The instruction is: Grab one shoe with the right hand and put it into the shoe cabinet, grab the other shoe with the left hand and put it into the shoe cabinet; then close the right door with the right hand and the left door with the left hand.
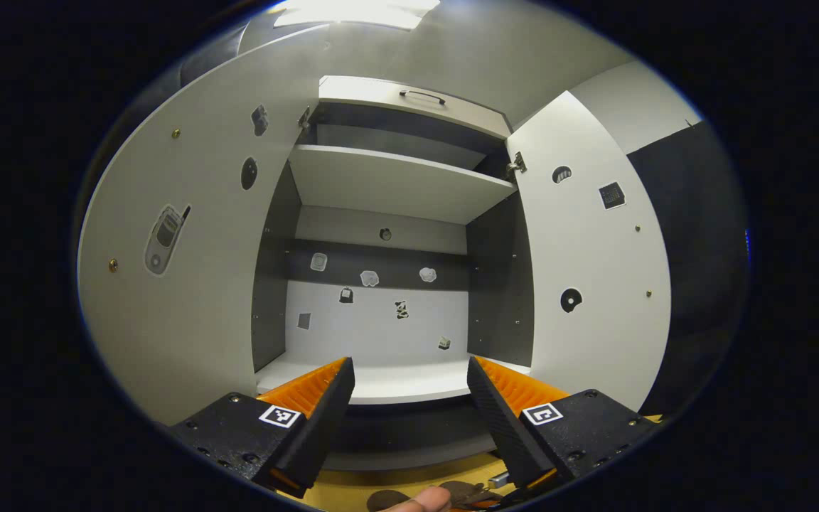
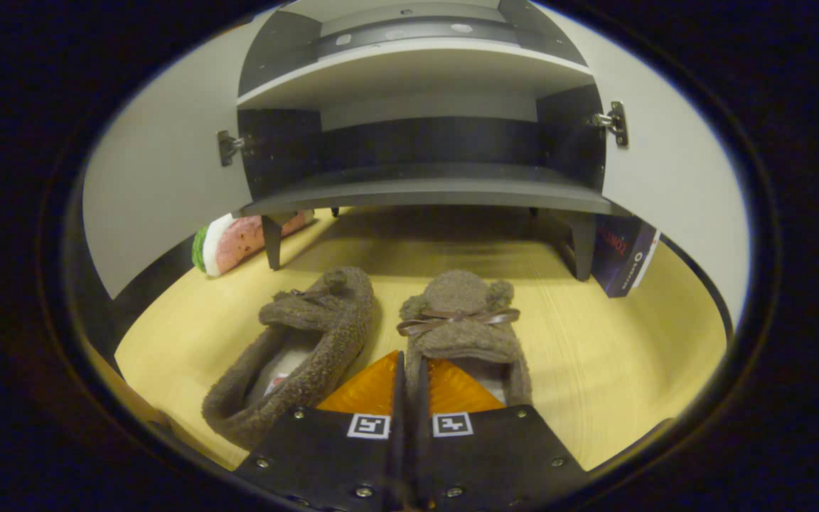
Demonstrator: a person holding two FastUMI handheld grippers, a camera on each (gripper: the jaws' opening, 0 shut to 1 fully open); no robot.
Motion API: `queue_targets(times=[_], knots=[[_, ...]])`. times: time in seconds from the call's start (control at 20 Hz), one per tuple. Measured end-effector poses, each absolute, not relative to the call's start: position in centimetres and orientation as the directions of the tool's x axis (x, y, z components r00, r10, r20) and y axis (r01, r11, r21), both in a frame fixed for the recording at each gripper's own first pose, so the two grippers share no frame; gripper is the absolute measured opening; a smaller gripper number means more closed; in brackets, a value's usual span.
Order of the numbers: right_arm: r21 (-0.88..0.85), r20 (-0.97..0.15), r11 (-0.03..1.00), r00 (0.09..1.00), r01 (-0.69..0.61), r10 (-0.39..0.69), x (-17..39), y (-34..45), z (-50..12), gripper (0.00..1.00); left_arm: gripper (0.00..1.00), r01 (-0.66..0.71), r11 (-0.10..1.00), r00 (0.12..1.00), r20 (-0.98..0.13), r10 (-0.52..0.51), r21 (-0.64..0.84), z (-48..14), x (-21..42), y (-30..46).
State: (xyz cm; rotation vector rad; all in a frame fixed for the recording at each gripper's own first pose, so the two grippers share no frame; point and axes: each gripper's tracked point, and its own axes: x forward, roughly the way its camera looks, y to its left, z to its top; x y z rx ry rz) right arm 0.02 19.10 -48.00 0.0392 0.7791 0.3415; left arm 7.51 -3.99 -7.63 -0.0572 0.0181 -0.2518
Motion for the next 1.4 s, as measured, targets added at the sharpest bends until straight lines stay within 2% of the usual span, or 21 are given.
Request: queue_targets(times=[0.15, 0.2, 0.4, 0.55, 0.75, 1.0, 1.2, 1.4], knots=[[0.169, -0.643, 0.93, 0.679, -0.325, 0.354, 0.0, 19.3, -45.7, 0.08, 0.98, 0.217, 0.973, 0.975, -0.025, -0.22, -0.078, -7.9, 8.5, -2.4], [0.186, -0.632, 0.924, 0.679, -0.335, 0.373, -0.1, 19.8, -45.0, 0.01, 0.97, 0.208, 0.974, 0.977, -0.029, -0.211, -0.086, -8.0, 8.8, -1.9], [0.166, -0.578, 0.925, 0.726, -0.342, 0.373, 0.9, 19.2, -39.7, 0.01, 0.97, 0.189, 0.978, 0.981, -0.031, -0.192, -0.083, -8.1, 9.3, -0.6], [0.144, -0.485, 0.926, 0.79, -0.35, 0.374, 3.2, 18.4, -32.6, 0.01, 0.97, 0.178, 0.981, 0.983, -0.023, -0.18, -0.073, -7.9, 9.4, -0.3], [0.048, -0.347, 0.932, 0.869, -0.36, 0.353, 6.8, 17.2, -21.3, 0.01, 0.98, 0.21, 0.973, 0.977, -0.028, -0.213, -0.1, -7.9, 9.0, -0.9], [0.061, -0.272, 0.927, 0.887, -0.371, 0.373, 13.3, 18.1, -10.6, 0.01, 0.98, 0.223, 0.969, 0.973, -0.039, -0.229, -0.108, -8.4, 8.8, -1.7], [0.019, -0.277, 0.944, 0.906, -0.328, 0.32, 20.9, 18.9, -8.0, 0.01, 0.97, 0.207, 0.972, 0.975, -0.054, -0.214, -0.107, -8.9, 9.6, -1.1], [-0.033, -0.342, 0.952, 0.898, -0.305, 0.276, 28.0, 20.3, -10.9, 0.01, 0.98, 0.162, 0.983, 0.982, -0.079, -0.169, -0.089, -9.9, 10.5, 0.2]])
